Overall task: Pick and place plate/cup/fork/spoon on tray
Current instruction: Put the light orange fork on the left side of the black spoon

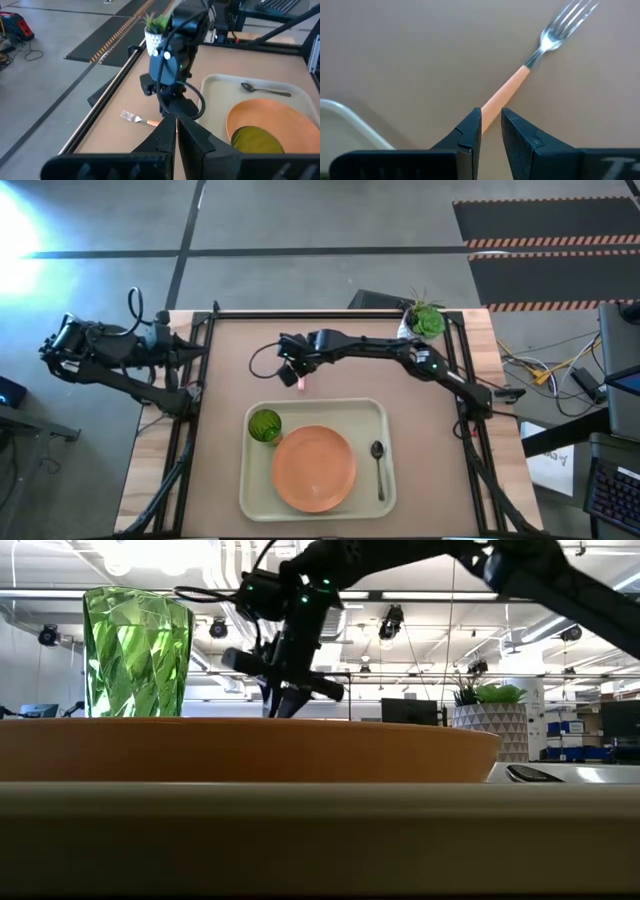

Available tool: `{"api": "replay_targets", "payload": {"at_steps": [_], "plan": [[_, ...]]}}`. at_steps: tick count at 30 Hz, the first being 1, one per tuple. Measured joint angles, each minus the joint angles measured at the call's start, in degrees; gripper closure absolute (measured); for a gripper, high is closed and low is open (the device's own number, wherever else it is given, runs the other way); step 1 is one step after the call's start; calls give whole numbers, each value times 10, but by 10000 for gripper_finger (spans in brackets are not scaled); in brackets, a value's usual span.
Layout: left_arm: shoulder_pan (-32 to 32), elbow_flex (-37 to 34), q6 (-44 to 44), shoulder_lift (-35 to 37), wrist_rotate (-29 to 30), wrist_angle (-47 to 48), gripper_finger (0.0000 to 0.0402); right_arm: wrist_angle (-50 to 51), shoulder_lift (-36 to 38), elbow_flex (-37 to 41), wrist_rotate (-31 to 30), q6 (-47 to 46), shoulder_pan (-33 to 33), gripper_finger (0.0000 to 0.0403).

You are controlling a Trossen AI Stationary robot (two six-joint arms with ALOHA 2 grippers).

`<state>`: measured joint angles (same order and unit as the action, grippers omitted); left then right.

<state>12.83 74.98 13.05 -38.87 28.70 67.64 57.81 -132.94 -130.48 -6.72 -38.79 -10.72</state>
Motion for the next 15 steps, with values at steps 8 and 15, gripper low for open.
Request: {"api": "replay_targets", "payload": {"at_steps": [8, 15], "plan": [[0, 0, 0, 0, -1, 19, 402, -38, -15, -7, 11, -10, -10, 324], [0, 0, 0, 5, -1, 20, 402, -41, -14, -4, 2, -20, -19, 269]]}}
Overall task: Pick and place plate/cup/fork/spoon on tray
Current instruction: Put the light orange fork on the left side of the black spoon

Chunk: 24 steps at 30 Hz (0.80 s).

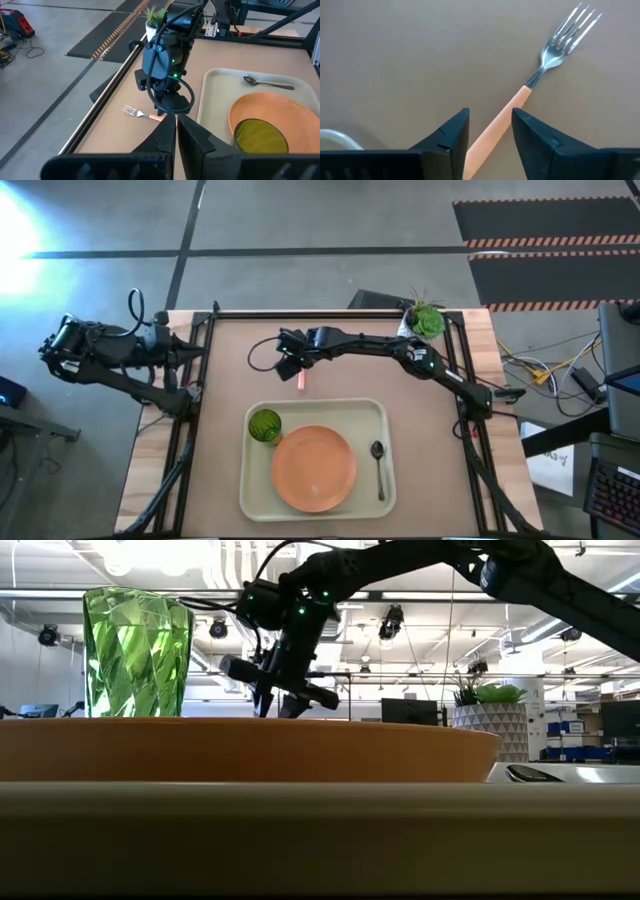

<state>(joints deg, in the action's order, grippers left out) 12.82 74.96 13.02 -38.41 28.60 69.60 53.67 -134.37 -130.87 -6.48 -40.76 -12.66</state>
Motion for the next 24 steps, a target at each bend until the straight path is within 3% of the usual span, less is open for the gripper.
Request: {"api": "replay_targets", "payload": {"at_steps": [7, 14, 24], "plan": [[0, 0, 0, 6, -4, 1, 402, -6, 1, 23, 0, -22, -2, 236], [0, 0, 0, 9, -5, 1, 402, -69, 1, 80, 23, -53, -2, 236], [0, 0, -3, 12, -13, 1, 402, -85, -1, 104, 20, -57, -4, 236]]}}
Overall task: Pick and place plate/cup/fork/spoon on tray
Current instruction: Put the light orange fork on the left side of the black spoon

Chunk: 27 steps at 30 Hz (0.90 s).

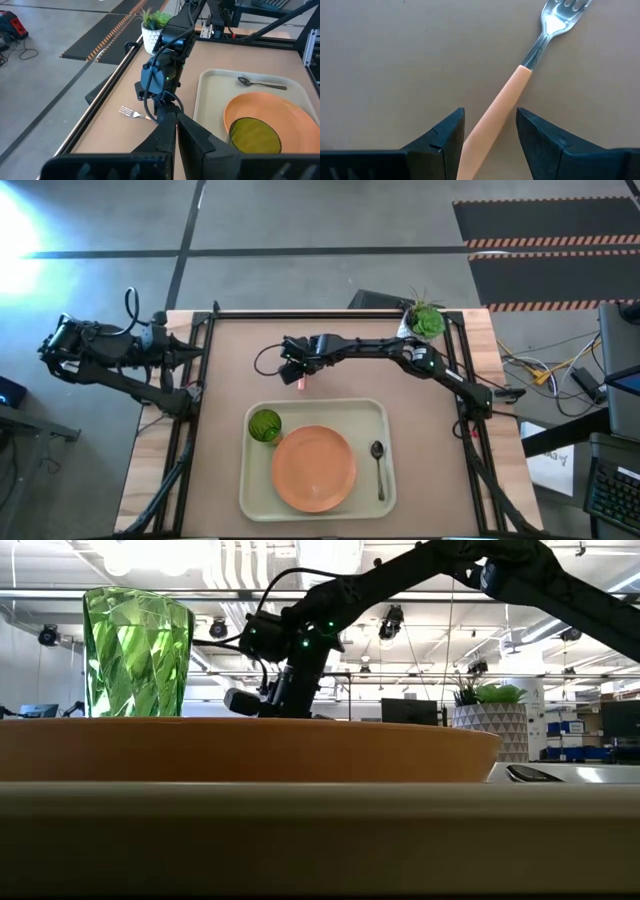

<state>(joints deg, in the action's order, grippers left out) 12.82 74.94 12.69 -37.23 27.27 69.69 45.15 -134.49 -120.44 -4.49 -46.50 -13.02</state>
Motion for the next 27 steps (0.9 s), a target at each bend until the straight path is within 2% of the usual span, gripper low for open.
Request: {"api": "replay_targets", "payload": {"at_steps": [12, 15, 20, 27], "plan": [[0, 0, 0, 0, -2, 0, 402, -9, -21, 3, -4, -17, 0, 243], [0, 0, 0, 1, -2, 0, 402, -4, -21, 4, -5, -23, -2, 273], [0, 0, 0, 2, -2, 0, 402, 7, -21, 8, 0, -7, -4, 368], [0, 0, 0, 3, -2, 4, 402, 11, -19, 7, -9, 4, -4, 369]]}}
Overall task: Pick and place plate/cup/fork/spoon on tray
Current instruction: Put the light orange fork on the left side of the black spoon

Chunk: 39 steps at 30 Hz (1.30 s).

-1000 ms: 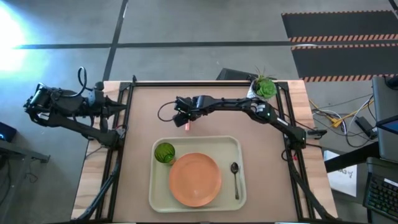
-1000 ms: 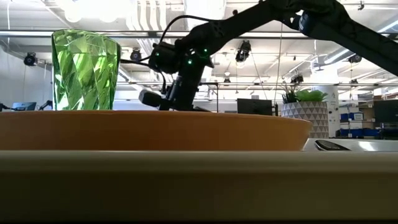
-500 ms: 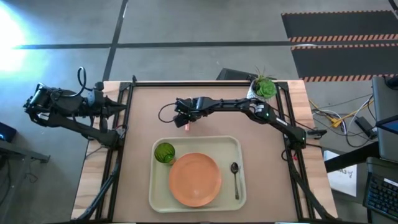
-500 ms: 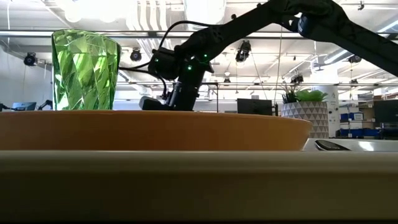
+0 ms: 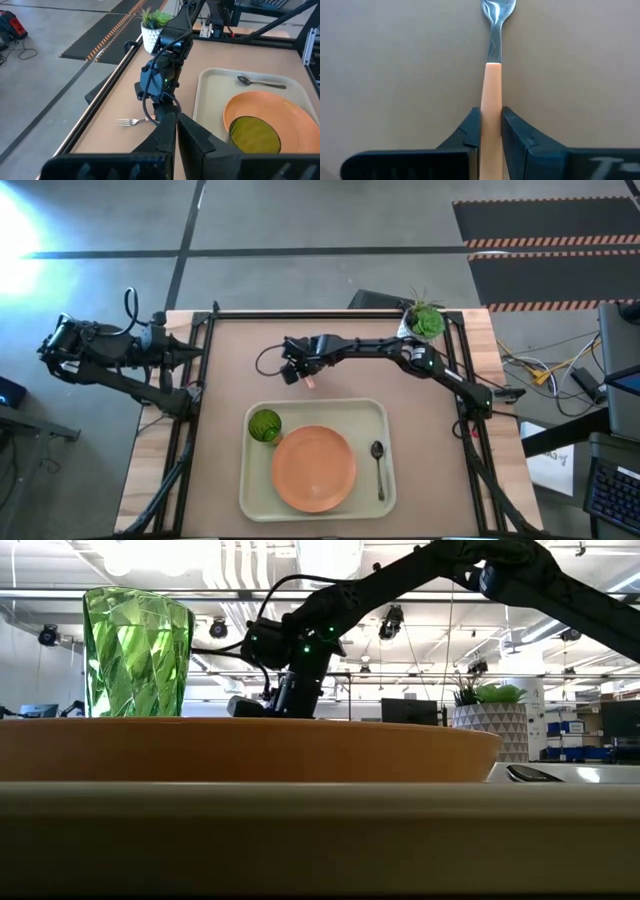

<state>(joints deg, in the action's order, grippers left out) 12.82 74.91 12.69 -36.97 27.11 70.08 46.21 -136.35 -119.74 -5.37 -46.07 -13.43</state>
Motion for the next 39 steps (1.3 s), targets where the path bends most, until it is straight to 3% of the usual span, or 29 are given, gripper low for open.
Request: {"api": "replay_targets", "payload": {"at_steps": [7, 18, 23, 32, 39], "plan": [[0, 0, 0, 4, 0, 0, 402, 56, 32, -36, -38, 22, 1, 369], [0, 0, 0, 13, 0, 0, 402, 217, 183, -91, -146, 17, 31, 369], [0, 0, -1, 16, 1, 0, 402, 324, 255, -88, -220, -80, 85, 369], [0, 0, -1, 16, 2, 0, 402, 438, 270, -74, -292, -342, 241, 369], [0, 0, -1, 16, 2, 0, 402, 438, 215, -67, -263, -507, 332, 369]]}}
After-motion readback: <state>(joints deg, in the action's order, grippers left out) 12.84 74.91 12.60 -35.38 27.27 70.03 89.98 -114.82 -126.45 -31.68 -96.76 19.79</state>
